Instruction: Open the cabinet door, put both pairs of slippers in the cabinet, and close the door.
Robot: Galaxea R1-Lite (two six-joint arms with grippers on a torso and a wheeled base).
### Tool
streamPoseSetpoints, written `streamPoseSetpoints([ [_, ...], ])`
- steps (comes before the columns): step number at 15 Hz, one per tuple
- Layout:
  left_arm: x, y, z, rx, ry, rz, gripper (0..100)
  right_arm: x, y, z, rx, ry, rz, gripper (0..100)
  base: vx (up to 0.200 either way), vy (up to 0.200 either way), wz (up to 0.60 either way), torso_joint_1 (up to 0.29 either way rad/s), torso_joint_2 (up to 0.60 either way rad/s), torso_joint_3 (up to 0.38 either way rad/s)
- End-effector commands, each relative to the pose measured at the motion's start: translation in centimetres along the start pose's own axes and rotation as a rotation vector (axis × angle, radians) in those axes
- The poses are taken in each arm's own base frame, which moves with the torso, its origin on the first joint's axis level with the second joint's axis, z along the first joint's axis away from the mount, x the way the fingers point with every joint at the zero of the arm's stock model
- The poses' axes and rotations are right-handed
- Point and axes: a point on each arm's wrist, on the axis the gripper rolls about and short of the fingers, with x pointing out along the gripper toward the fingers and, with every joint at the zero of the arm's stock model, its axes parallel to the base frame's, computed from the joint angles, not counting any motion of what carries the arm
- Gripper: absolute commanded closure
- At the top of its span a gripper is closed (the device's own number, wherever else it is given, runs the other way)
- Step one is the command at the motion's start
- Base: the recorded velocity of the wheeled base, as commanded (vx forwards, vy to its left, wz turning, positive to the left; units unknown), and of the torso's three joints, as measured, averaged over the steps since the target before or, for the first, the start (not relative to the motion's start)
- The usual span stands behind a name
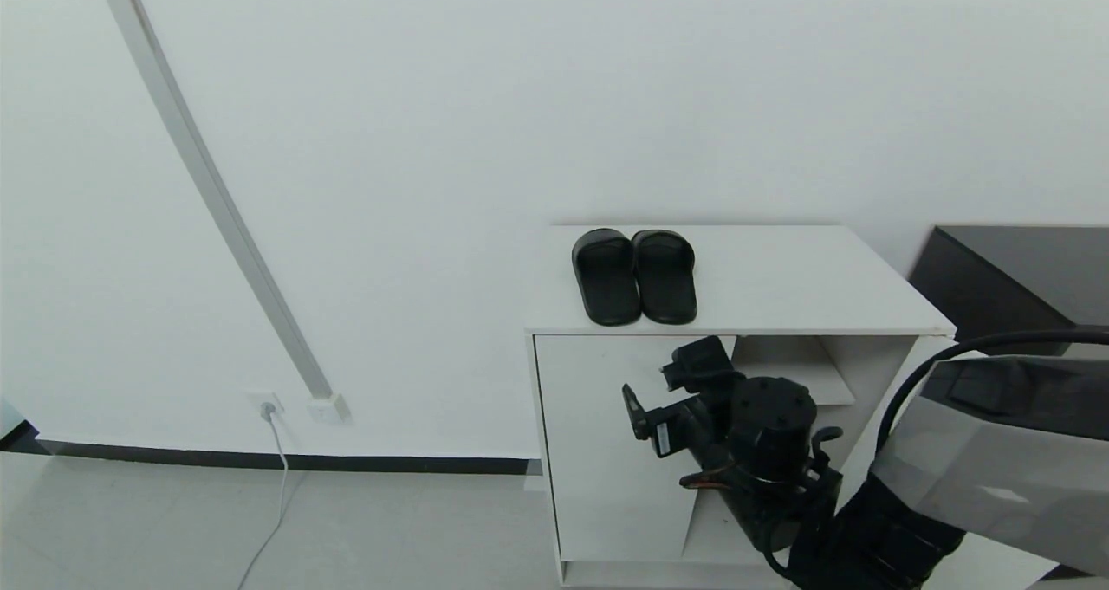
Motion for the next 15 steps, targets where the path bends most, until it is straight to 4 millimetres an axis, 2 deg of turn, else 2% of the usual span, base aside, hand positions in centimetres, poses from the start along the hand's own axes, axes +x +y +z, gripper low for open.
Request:
streamPoseSetpoints([
  [1,0.0,0.0,0.0,0.001,0.000,0.000,100,-0.9,-0.9,4.9,0.070,-0.041,-0.001,0,0.000,0.000,0.00,0.000,0.00,0.000],
  [4,0.0,0.0,0.0,0.000,0.000,0.000,100,-1.3,-1.6,8.7,0.151,0.051,0.001,0,0.000,0.000,0.00,0.000,0.00,0.000],
  [8,0.0,0.0,0.0,0.001,0.000,0.003,100,0.7,-0.6,11.6,0.247,0.068,-0.027,0,0.000,0.000,0.00,0.000,0.00,0.000],
  [11,0.0,0.0,0.0,0.000,0.000,0.003,100,1.5,0.0,12.4,0.246,0.069,-0.064,0,0.000,0.000,0.00,0.000,0.00,0.000],
  [14,0.0,0.0,0.0,0.003,0.000,0.003,100,2.2,0.6,11.4,0.229,0.095,-0.090,0,0.000,0.000,0.00,0.000,0.00,0.000],
  [15,0.0,0.0,0.0,0.001,0.000,0.003,100,2.3,0.6,11.2,0.227,0.099,-0.091,0,0.200,0.000,0.00,-0.002,0.00,0.007],
])
